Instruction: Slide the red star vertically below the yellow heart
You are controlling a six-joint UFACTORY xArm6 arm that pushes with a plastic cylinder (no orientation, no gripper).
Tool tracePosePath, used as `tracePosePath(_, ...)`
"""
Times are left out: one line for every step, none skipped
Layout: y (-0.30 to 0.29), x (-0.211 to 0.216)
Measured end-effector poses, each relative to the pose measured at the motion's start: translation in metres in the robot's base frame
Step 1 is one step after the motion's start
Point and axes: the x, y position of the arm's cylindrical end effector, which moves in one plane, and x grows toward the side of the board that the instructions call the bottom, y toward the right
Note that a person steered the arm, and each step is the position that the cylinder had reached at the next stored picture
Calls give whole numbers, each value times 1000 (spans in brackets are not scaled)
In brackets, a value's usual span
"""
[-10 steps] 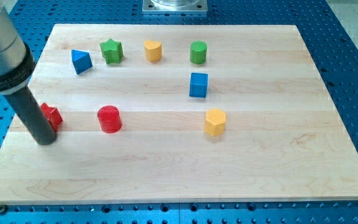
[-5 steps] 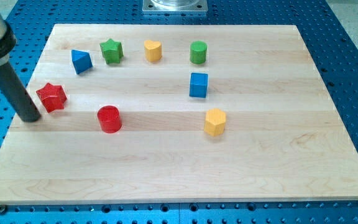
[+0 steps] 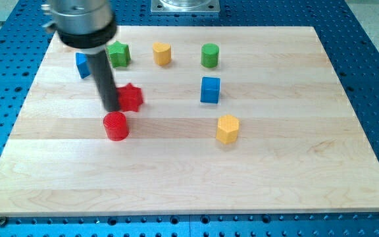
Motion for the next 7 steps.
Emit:
tracePosePath(12, -24)
tracePosePath(20, -58)
tracePosePath(30, -48)
tracePosePath(30, -8)
tracePosePath(30, 20)
tracePosePath(30, 49)
tracePosePath(30, 55)
